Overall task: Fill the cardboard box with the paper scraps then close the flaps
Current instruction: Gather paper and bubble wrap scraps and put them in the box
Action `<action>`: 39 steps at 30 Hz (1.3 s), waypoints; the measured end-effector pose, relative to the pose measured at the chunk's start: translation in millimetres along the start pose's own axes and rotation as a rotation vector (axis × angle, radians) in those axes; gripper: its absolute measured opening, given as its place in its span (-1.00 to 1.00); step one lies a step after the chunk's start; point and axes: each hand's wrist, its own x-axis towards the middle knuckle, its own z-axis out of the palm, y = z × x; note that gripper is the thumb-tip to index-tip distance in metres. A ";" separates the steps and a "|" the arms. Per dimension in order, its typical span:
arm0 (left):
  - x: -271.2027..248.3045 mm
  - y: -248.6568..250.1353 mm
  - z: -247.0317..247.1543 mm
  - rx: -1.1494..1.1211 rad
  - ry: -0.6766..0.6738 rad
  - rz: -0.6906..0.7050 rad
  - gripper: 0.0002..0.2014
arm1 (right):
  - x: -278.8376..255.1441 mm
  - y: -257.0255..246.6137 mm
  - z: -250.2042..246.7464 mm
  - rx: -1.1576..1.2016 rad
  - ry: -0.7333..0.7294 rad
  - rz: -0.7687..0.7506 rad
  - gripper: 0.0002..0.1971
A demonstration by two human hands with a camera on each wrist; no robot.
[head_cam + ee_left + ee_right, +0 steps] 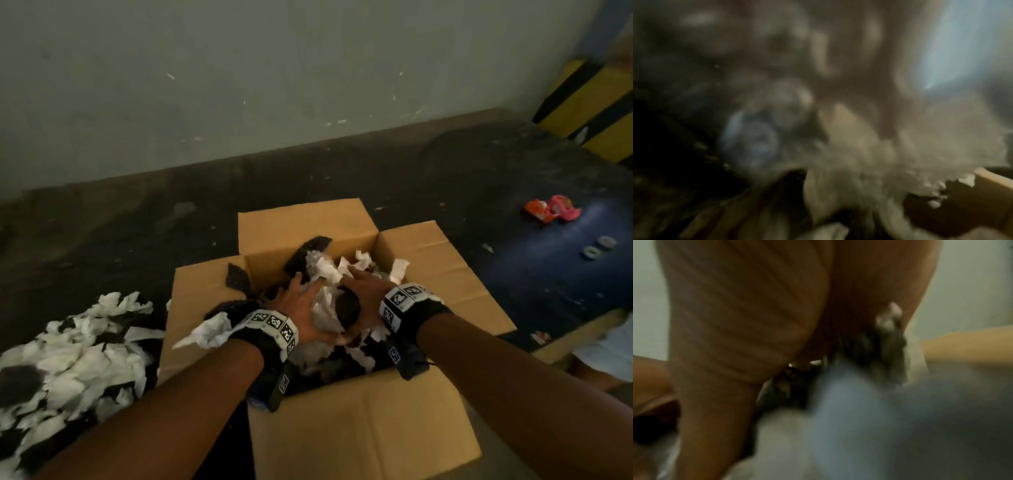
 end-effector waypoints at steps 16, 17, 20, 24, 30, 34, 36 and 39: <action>-21.9 -8.6 -42.8 0.249 0.078 -0.177 0.36 | 3.1 17.2 -38.6 -0.072 -0.018 -0.002 0.52; -25.2 -11.9 -33.7 0.227 0.052 -0.196 0.34 | 4.2 16.9 -37.2 -0.068 -0.035 0.010 0.52; -28.1 -14.2 -1.1 0.229 -0.023 -0.185 0.26 | 18.5 15.7 -27.2 -0.066 -0.095 0.022 0.63; -4.3 -4.3 20.1 0.234 -0.044 -0.091 0.30 | 37.1 19.6 -7.3 -0.040 -0.143 0.012 0.71; 44.4 1.7 12.5 0.146 -0.200 -0.089 0.61 | 70.8 28.0 11.3 -0.054 -0.187 0.037 0.82; 70.4 -5.4 19.8 0.209 -0.271 -0.084 0.65 | 84.7 26.6 6.5 -0.055 -0.254 0.072 0.76; 77.9 -12.5 31.2 0.225 -0.287 -0.094 0.61 | 79.3 23.1 5.8 -0.035 -0.283 0.077 0.51; 88.6 -26.0 55.9 0.192 -0.299 -0.164 0.63 | 77.9 26.6 21.2 0.038 -0.320 0.185 0.15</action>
